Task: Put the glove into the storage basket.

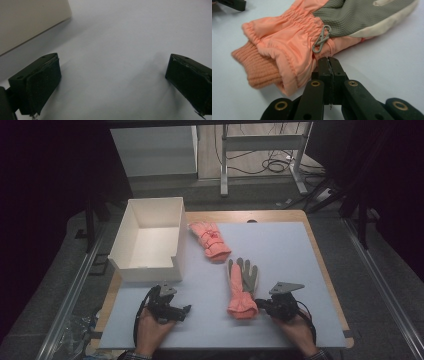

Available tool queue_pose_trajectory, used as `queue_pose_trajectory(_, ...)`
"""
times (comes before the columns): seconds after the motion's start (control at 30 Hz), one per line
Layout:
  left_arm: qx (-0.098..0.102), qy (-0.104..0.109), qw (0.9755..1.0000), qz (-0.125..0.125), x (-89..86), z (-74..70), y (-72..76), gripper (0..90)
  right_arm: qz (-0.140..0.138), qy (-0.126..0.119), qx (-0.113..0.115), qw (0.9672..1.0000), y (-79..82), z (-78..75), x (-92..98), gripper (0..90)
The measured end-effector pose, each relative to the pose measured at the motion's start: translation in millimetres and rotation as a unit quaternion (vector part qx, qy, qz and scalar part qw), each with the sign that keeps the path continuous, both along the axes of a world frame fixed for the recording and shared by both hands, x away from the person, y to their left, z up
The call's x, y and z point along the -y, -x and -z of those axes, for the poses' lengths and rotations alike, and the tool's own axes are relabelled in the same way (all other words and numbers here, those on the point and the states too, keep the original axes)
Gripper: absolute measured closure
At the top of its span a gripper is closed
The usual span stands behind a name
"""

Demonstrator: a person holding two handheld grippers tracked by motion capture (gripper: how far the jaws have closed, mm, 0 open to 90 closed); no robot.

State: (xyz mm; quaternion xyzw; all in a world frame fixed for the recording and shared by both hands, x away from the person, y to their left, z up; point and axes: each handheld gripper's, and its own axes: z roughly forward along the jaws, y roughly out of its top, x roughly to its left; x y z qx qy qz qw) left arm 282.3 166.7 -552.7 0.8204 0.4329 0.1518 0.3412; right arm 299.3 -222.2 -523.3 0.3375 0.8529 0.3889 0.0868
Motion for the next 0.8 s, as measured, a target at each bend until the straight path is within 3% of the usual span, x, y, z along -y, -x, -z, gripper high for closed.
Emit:
queue_pose_trajectory(0.23,0.0,0.0,1.0,0.0,0.0,0.0,0.0,0.2,-0.028,0.004,0.004,0.9996,2.2,1.1,-14.7,88.9)
queue_pose_trajectory(0.4,0.0,0.0,1.0,0.0,0.0,0.0,0.0,0.2,-0.008,-0.002,0.019,0.9998,-7.1,-13.8,-3.8,88.1)
queue_pose_trajectory(0.57,0.0,0.0,1.0,0.0,0.0,0.0,0.0,0.2,-0.001,-0.01,0.029,0.9995,-25.0,-32.5,-2.2,83.4)
queue_pose_trajectory(0.8,0.0,0.0,1.0,0.0,-0.1,0.0,0.0,0.2,0.0,-0.013,0.031,0.9994,-61.3,-49.4,-19.4,76.7)
